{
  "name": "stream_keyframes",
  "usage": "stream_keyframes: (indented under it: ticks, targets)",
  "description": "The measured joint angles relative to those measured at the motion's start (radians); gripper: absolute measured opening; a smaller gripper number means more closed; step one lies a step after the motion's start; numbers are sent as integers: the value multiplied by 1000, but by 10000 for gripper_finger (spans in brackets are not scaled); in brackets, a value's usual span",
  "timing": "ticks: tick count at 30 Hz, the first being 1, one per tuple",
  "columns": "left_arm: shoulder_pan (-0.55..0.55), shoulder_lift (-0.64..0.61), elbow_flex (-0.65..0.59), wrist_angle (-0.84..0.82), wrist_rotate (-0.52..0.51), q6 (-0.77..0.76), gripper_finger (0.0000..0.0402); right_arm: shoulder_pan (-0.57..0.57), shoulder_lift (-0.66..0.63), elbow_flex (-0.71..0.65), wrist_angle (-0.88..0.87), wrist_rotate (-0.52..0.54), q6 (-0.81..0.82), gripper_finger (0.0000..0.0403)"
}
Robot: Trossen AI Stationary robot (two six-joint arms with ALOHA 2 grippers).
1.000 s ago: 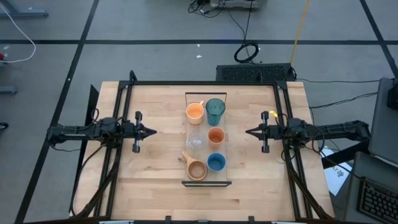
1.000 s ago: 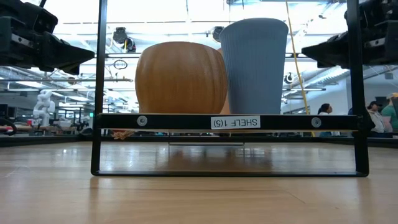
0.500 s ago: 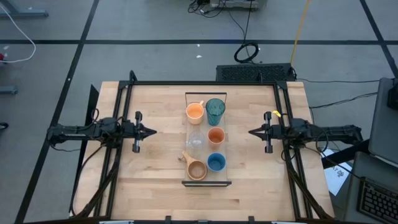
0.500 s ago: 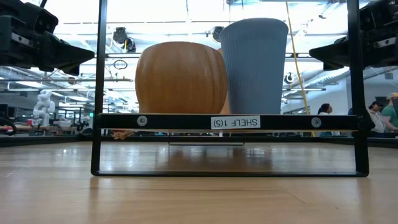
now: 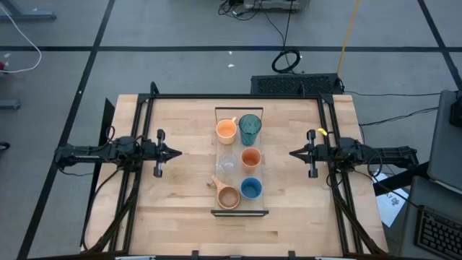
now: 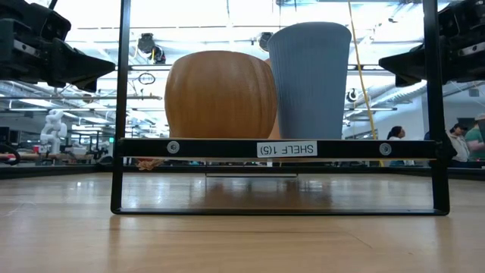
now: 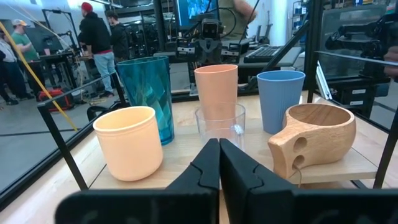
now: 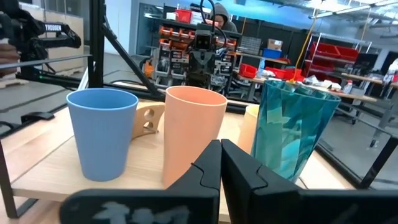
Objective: Stack small to large cups/mugs on shelf
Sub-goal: Return to Home Position
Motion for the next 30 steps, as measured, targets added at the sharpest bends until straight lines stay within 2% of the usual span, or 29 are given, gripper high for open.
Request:
stream_keyframes:
  ticks: [4, 9, 30]
  targets:
    - [0, 0, 0, 0, 5, -3, 8, 0, 0, 0, -2, 0, 26, 0]
    - [-3, -2, -2, 13, 79, 28, 4, 0, 0, 0, 3, 0, 5, 0]
    - [-1, -2, -2, 14, 78, 27, 6, 0, 0, 0, 9, 2, -3, 0]
